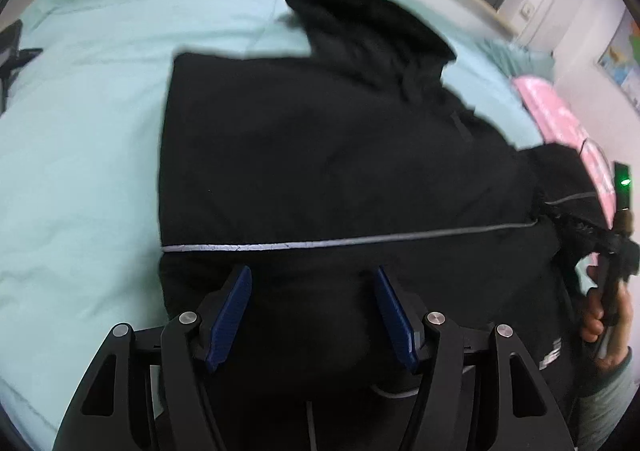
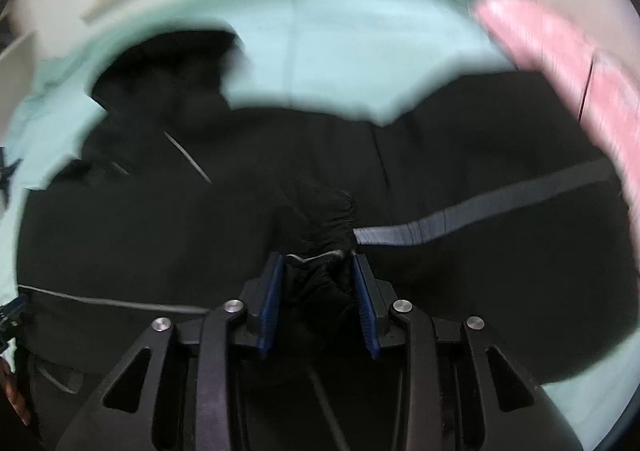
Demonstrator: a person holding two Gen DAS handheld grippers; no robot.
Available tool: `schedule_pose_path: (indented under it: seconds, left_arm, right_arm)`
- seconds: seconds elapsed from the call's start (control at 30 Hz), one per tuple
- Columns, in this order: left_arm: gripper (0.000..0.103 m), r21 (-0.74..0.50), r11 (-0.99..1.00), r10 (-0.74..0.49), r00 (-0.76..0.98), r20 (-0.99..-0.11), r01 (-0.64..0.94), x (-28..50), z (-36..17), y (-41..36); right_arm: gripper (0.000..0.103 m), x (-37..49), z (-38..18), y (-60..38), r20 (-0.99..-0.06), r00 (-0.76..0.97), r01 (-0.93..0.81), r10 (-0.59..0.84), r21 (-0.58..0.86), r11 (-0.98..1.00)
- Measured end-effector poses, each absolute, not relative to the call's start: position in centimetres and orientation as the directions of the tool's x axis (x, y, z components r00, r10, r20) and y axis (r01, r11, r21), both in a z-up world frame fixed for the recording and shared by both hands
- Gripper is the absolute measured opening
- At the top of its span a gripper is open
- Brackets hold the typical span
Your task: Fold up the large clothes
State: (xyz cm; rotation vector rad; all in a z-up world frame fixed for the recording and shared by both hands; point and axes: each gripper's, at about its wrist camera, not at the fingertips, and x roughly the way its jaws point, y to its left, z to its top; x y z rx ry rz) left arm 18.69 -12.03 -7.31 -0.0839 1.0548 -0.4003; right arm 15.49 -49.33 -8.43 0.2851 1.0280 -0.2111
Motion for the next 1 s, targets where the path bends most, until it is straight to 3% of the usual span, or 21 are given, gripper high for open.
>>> schedule_pose_path:
  seconds: [0.13,0.2,0.3,0.33,0.4,0.57,0.67,0.83,1.0]
  left_arm:
    - [0.065,-0.211,0.925,-0.338,0.429,-0.838,0.316,18.1,-6.0,-12.3]
    - [0.065,-0.251,0.907,-0.388,0.443,-0.808,0.338,17.7,-4.1,-11.4]
    - [0.065,-0.365,0.866,-0.497,0.508,-0.704,0.341,16.9,0.0,-8.7]
    - [0.065,-0.373,0.870,-0.493,0.529,-0.691,0.324,16.9,0.6,-8.1]
    - [0.065,-0.371,0.884,-0.468,0.544,-0.697,0.284,17.4,0.7,-7.5]
    - [0.065,-0.311,0.921,-0.385,0.447,-0.807,0.234,18.2,-5.9,-8.5]
    - [0.065,-0.237,0.936,-0.338,0.474,-0.813,0.260,17.8,-7.4,-9.4]
    - [0.065,-0.207,0.944,-0.314,0.507,-0.803,0.257,17.2,-7.9,-9.8]
    - [0.065,-0.173,0.948,-0.293,0.524,-0.800,0.265,16.5,-7.9,-10.0]
  right_arm:
    - [0.043,14.9,-9.9,-49.7,-0.850,0.527,0.304,-0.026,0.159,0.939]
    - [0.045,14.6,-8.8,-49.8,-0.843,0.537,0.301,-0.031,0.157,0.941]
    - [0.056,12.7,-3.9,-49.7,-0.754,0.656,0.263,-0.009,0.218,0.940]
    - [0.062,12.1,-2.4,-49.4,-0.721,0.693,0.236,0.018,0.251,0.939]
    - [0.063,11.5,-0.3,-48.3,-0.677,0.732,0.178,0.073,0.294,0.939]
    - [0.063,12.7,-2.5,-41.9,-0.757,0.650,0.071,0.068,0.150,0.986]
    - [0.063,14.4,-9.8,-39.8,-0.878,0.477,0.063,0.017,0.054,0.997]
    - [0.066,13.5,-11.2,-40.4,-0.818,0.575,0.080,0.037,0.102,0.992]
    - [0.066,13.2,-11.1,-40.3,-0.802,0.597,0.092,-0.015,0.050,0.995]
